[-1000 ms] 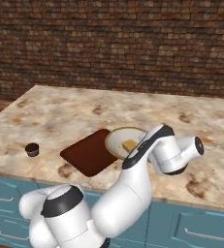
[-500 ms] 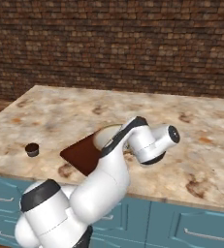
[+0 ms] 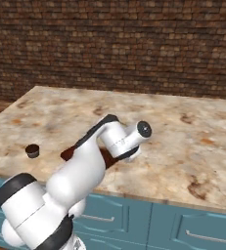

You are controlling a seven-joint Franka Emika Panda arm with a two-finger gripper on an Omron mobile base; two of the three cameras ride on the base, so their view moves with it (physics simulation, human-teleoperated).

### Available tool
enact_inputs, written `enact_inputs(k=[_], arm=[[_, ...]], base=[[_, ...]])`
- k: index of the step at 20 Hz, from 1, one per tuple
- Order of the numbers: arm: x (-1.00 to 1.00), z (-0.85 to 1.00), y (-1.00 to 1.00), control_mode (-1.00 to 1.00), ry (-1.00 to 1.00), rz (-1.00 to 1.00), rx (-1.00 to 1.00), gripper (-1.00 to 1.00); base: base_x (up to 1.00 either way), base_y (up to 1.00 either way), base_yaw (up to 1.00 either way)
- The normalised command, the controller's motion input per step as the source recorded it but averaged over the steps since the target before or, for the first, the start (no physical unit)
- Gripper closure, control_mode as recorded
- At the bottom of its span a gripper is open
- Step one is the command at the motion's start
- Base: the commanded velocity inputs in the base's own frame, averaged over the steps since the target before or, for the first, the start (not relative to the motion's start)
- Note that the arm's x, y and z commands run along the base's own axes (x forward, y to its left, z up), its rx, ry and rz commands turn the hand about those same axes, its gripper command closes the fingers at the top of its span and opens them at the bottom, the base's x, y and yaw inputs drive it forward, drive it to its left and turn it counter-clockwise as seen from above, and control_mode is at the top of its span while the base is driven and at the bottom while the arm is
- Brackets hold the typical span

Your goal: Place the bowl with cake and the cupcake onto the tray.

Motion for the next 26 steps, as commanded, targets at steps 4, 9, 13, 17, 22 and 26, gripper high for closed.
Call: enact_inputs(k=[4,9,13,17,22,26], arm=[[0.28,-0.12,0.28,-1.0,0.0,-0.07,0.0,1.0],[0.33,-0.15,0.06,-1.0,0.0,-0.05,0.01,1.0],[0.19,-0.13,-0.08,-1.0,0.0,-0.01,0.05,1.0],[0.01,-0.05,-0.2,-1.0,0.0,0.0,0.06,1.0],[0.1,-0.11,-0.05,-1.0,-0.01,0.0,0.06,1.0],[0.12,-0.17,0.03,-1.0,-0.02,-0.02,0.03,1.0]], base=[[0.0,0.0,0.0],[0.0,0.0,0.0],[0.0,0.0,0.0],[0.0,0.0,0.0],[0.0,0.0,0.0],[0.0,0.0,0.0]])
